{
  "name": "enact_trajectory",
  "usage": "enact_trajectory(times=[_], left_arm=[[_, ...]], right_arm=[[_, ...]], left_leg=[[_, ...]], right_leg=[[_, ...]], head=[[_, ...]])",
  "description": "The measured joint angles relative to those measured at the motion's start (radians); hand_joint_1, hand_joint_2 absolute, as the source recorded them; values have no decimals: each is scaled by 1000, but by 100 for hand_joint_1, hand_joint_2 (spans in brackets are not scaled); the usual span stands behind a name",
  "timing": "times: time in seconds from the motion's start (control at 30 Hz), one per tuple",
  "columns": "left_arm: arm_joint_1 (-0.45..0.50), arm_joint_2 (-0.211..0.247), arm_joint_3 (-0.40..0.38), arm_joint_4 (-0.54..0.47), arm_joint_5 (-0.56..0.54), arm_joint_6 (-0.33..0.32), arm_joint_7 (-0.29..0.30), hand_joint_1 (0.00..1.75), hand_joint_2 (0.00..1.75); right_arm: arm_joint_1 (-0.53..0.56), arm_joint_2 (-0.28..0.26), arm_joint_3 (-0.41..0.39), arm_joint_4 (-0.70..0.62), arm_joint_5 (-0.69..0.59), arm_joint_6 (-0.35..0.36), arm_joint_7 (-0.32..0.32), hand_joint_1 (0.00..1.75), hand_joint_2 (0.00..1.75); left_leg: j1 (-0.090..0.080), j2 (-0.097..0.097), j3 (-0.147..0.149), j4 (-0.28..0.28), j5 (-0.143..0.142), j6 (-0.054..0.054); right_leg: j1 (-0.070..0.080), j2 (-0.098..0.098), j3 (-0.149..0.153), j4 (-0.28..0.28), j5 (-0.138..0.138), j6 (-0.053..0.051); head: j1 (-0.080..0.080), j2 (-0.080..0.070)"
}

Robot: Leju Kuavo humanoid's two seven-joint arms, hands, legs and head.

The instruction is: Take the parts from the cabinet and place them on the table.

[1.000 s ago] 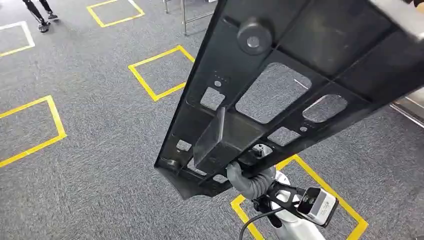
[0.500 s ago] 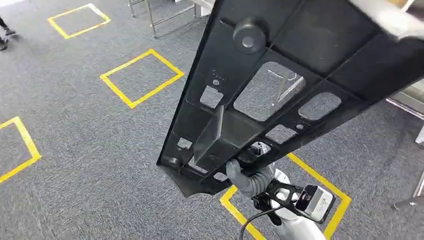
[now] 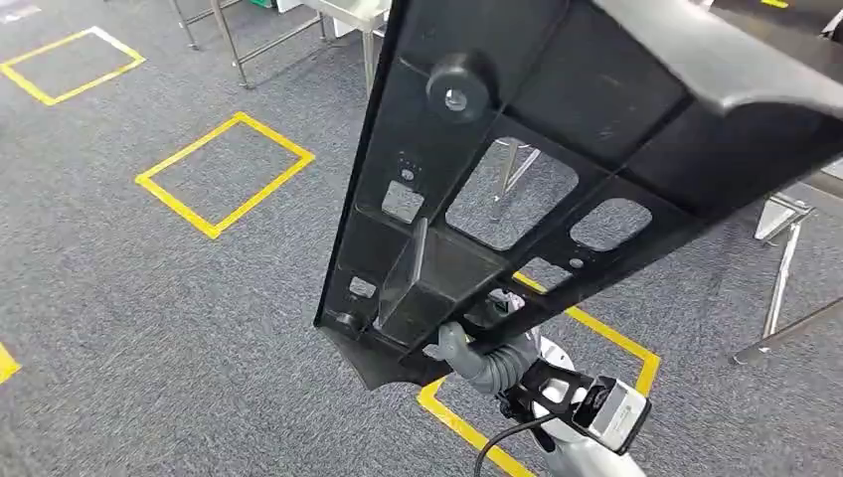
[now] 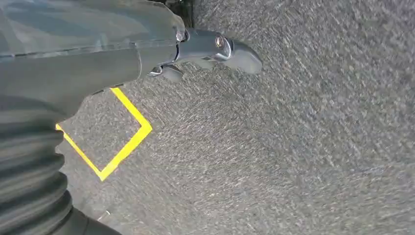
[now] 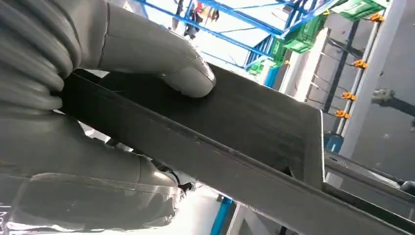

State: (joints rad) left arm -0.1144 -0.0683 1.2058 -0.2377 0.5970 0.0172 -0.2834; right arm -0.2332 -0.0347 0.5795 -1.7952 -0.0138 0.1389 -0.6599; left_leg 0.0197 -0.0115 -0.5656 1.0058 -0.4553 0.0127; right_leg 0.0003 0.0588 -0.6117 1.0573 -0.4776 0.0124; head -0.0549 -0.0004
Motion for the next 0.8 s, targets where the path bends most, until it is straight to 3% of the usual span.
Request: enact_trajectory(times=[0.03, 0.1, 0.13, 0.17, 0.23, 0.27, 0.3, 0.33, 0.43, 0.47, 0.5, 0.53, 0.6, 0.63, 0.67, 0.7, 0.77, 0.8], left_arm=[[2, 0, 0, 0, 0, 0, 0, 0, 175], [8, 1, 0, 0, 0, -1, -2, 0, 175], [9, 2, 0, 0, 0, -1, -3, 0, 175], [8, 2, 0, 0, 0, -2, -3, 0, 175], [6, 2, 0, 0, 0, -4, -6, 0, 175], [5, 2, 0, 0, 0, -4, -8, 0, 175], [4, 2, 0, 0, 0, -4, -9, 0, 175], [5, 2, 0, 0, 0, -4, -10, 0, 175], [2, 2, 0, 0, 0, -5, -12, 0, 175], [-1, 2, 0, 0, 0, -5, -12, 0, 175], [-3, 3, 0, 0, 0, -7, -12, 0, 175], [-3, 3, 0, 0, 0, -7, -11, 0, 175], [3, 2, 0, 0, 0, -7, -10, 0, 175], [7, 3, 0, 0, 0, -6, -10, 0, 175], [8, 3, 0, 0, 0, -6, -10, 0, 175], [8, 3, 0, 0, 0, -6, -9, 0, 175], [5, 3, 0, 0, 0, -6, -9, 0, 175], [6, 3, 0, 0, 0, -6, -9, 0, 175]], right_arm=[[-1, 0, 2, -3, 1, 0, 0, 175, 175], [2, -1, 3, -5, 4, -3, 0, 175, 175], [5, -2, 4, -5, 7, -5, 0, 175, 175], [7, -3, 5, -6, 8, -6, 0, 175, 175], [7, -3, 6, -10, 11, -8, 0, 175, 175], [7, -3, 6, -15, 11, -10, 0, 175, 175], [6, -3, 6, -19, 11, -11, 0, 175, 175], [6, -3, 6, -22, 13, -11, 1, 175, 175], [9, -3, 6, -28, 23, -18, 6, 175, 175], [10, -3, 6, -29, 27, -18, 6, 175, 175], [9, -3, 6, -29, 29, -18, 4, 175, 175], [7, -2, 6, -29, 32, -19, 3, 175, 175], [8, 2, 6, -28, 33, -19, 2, 175, 175], [10, 2, 6, -26, 33, -18, 2, 175, 175], [11, 2, 6, -24, 33, -18, 2, 175, 175], [11, 2, 6, -23, 33, -18, 2, 175, 175], [10, 2, 6, -21, 33, -17, 2, 175, 175], [10, 2, 6, -21, 33, -17, 2, 175, 175]], left_leg=[[-1, 10, 0, 0, -1, 4], [-3, 32, 0, 0, -3, 6], [-3, 43, -1, 1, -4, 5], [-3, 54, 0, 1, -6, 4], [-3, 74, 6, 1, -10, 0], [-3, 81, 11, 1, -13, -3], [-5, 88, 16, 0, -16, -8], [-12, 96, 17, 2, -21, -15], [-11, 127, 29, -5, -25, -33], [-8, 124, 30, -2, -32, -41], [-5, 81, 28, 16, -45, -45], [-4, 47, 4, 71, -81, -44], [-4, 23, -79, 240, -160, -48], [-4, 20, -114, 307, -178, -49], [-4, 20, -128, 324, -168, -48], [-4, 19, -119, 291, -134, -47], [-2, 6, -46, 116, -31, -42], [0, -26, -14, 36, -2, -37]], right_leg=[[-3, -27, -33, 65, -38, 4], [-9, -46, -110, 214, -99, 12], [-12, -48, -134, 257, -107, 15], [-14, -50, -135, 254, -91, 17], [-15, -64, -68, 120, -11, 14], [-12, -90, -16, 25, 29, 9], [-5, -145, 15, -39, 29, 1], [3, -143, 16, -42, 29, -5], [7, -102, 10, -41, 28, -18], [-4, -90, 19, -52, 36, -27], [-4, -83, 22, -55, 37, -30], [-6, -73, 22, -56, 36, -36], [-3, -48, 21, -55, 36, -42], [-1, -33, 21, -54, 36, -42], [-1, -20, 22, -52, 35, -43], [-1, -6, 23, -50, 35, -42], [-2, 19, 26, -43, 30, -37], [-4, 28, 24, -38, 26, -33]], head=[[0, 0], [0, 0], [0, 0], [0, 0], [0, 0], [0, 0], [0, 0], [0, 0], [0, 0], [0, 0], [0, 0], [0, 0], [0, 0], [0, 0], [0, 0], [0, 0], [0, 0], [0, 0]])
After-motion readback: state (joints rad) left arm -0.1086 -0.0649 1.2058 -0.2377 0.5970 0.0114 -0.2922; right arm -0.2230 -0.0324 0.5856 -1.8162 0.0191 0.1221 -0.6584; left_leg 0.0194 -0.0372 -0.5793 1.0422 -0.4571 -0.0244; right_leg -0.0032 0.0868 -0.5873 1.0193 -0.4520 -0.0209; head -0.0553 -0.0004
